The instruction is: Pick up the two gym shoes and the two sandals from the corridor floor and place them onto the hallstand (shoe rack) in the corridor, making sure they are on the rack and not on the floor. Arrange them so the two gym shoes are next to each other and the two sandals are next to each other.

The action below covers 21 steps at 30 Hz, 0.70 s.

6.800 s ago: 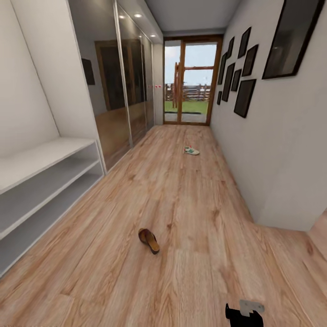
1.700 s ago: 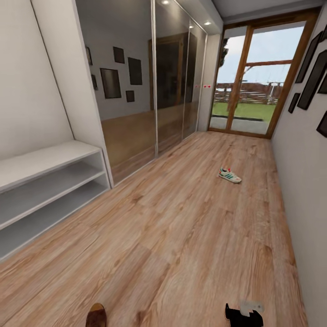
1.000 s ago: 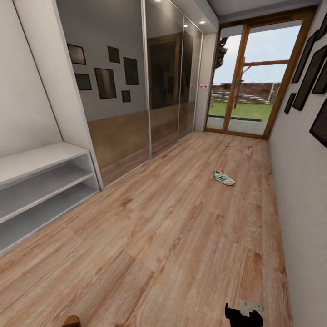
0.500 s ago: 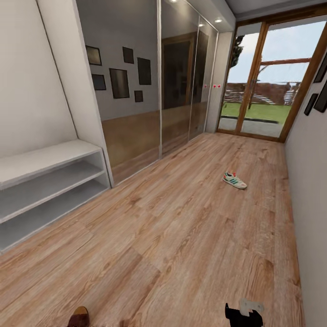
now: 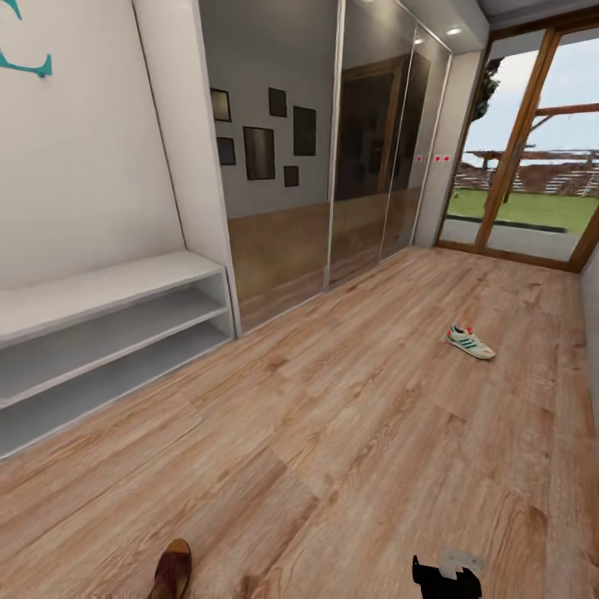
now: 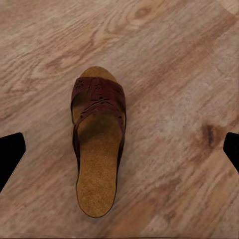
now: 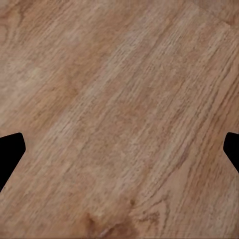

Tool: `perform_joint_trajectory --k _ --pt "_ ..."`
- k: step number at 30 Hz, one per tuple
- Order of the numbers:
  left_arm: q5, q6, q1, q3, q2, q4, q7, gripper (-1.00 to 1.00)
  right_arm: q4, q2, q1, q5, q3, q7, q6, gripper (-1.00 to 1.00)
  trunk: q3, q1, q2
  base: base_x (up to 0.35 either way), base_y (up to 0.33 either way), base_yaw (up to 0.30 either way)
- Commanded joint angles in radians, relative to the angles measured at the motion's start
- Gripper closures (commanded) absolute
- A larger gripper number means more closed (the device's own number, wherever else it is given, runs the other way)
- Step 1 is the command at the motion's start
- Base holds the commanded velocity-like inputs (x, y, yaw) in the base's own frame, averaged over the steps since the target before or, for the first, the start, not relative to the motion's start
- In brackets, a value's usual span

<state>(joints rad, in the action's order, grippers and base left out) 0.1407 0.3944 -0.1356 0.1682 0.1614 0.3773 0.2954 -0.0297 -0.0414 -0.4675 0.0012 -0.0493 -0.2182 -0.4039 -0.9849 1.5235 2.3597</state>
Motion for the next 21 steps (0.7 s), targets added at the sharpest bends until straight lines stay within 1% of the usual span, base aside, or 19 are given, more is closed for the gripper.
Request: perform_joint_trajectory --k 1,21 --pt "0.009 0.000 -0.001 0.004 0.000 -0.001 0.010 -1.00 0.001 0.000 0.000 0.000 -0.004 0.000 -0.004 -1.00 -0.001 0.000 0.000 0.000 0.000 0.278" --pt "0.009 0.000 -0.001 0.004 0.000 -0.001 0.010 -1.00 0.001 0.000 0.000 0.000 -0.005 0.000 -0.004 -1.00 -0.001 0.000 0.000 0.000 0.000 0.279"
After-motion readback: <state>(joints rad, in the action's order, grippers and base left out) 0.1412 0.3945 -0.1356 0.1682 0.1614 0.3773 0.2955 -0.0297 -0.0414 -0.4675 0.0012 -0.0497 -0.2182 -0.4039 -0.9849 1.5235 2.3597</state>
